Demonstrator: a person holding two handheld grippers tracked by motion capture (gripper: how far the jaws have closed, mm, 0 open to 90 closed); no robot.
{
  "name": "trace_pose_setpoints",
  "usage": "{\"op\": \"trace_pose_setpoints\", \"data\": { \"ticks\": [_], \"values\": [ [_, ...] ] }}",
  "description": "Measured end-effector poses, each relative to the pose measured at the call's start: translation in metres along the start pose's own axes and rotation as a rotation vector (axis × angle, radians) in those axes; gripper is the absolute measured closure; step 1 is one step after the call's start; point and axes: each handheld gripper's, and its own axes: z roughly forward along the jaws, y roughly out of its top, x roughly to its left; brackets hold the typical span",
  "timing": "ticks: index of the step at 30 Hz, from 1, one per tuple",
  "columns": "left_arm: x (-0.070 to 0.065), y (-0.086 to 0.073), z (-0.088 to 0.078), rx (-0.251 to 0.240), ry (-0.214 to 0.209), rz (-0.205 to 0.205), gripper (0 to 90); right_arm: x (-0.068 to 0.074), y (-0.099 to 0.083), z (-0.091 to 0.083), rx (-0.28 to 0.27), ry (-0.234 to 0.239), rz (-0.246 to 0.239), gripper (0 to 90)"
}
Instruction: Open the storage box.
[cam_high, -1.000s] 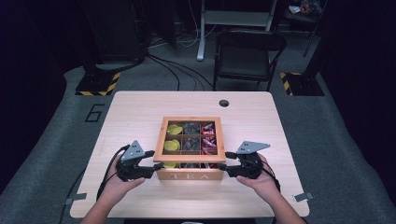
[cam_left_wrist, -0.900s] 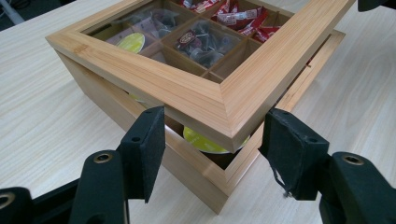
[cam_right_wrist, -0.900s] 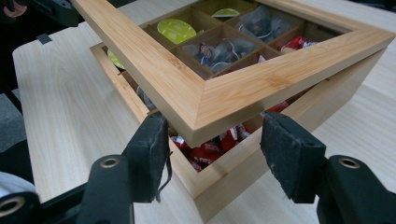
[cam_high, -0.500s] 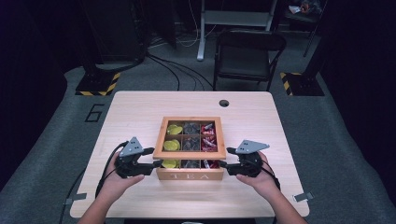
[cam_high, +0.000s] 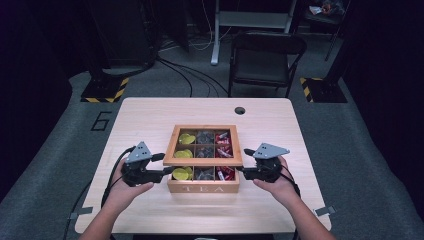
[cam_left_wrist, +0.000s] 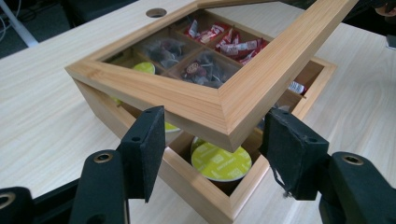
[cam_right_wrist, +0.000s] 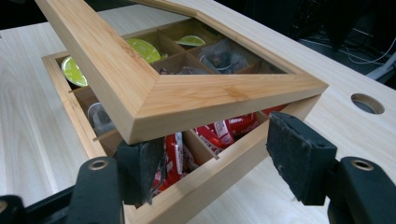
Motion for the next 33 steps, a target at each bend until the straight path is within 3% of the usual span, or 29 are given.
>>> {"op": "trace_pose_setpoints", "data": {
  "ticks": [8, 9, 10, 12, 19, 29, 33],
  "values": [
    [0.006, 0.010, -0.003, -0.044, -0.005, -0.018, 40.0, -0.007, 0.015, -0.004, -0.020, 0.014, 0.001, 36.3],
    [0.007, 0.010, -0.003, -0.047, -0.005, -0.019, 40.1, -0.007, 0.017, -0.004, -0.018, 0.007, 0.019, 36.3],
    [0.008, 0.011, -0.004, -0.057, -0.004, -0.023, 40.1, -0.009, 0.018, -0.004, -0.022, 0.014, -0.004, 36.5],
    [0.009, 0.013, -0.004, -0.067, 0.004, -0.021, 40.7, -0.010, 0.021, -0.005, -0.026, 0.015, 0.006, 38.3],
    [0.018, 0.013, 0.001, -0.046, 0.008, -0.008, 39.7, -0.016, 0.032, -0.006, -0.051, 0.026, 0.028, 40.3],
    [0.039, 0.012, 0.017, -0.069, 0.030, -0.031, 40.7, -0.022, 0.044, -0.008, -0.053, 0.021, 0.048, 41.0],
    [0.045, 0.015, 0.022, -0.062, 0.031, -0.021, 40.8, -0.023, 0.047, -0.008, -0.051, 0.017, 0.045, 41.0]
  ]
}}
